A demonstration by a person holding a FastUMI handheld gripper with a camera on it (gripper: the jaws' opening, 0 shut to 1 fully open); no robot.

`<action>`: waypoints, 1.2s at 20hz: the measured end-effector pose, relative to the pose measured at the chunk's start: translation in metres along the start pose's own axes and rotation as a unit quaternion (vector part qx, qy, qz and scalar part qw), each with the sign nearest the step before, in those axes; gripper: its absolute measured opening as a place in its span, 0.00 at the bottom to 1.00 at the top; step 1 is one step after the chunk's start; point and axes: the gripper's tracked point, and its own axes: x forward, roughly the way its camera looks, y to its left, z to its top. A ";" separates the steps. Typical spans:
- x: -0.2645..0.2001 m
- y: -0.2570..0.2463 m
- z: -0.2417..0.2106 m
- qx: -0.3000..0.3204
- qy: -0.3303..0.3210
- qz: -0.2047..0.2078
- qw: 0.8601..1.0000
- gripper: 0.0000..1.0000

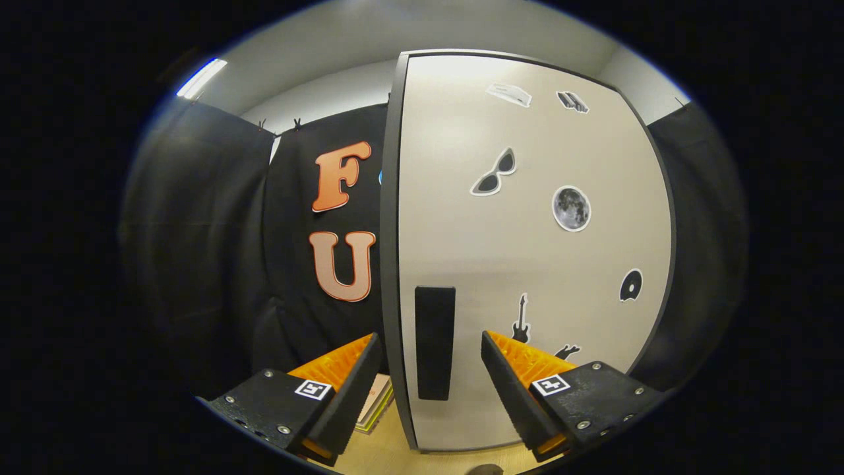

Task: Open the shoe cabinet door, grab the shoes and put them into the shoe cabinet, then close the shoe cabinet door.

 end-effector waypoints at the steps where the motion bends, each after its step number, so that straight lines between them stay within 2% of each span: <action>1: 0.005 0.001 -0.001 0.003 0.001 -0.001 1.000 0.94; 5: 0.022 -0.002 -0.009 0.004 0.004 -0.017 1.000 0.79; 8: 0.027 -0.008 -0.020 -0.002 0.021 -0.031 0.999 0.55; 10: 0.028 -0.005 -0.021 0.020 0.018 -0.028 0.999 0.38; 16: 0.022 -0.007 -0.021 0.023 0.027 -0.036 0.999 0.32; 24: -0.004 -0.013 -0.019 0.020 0.017 -0.043 0.999 0.29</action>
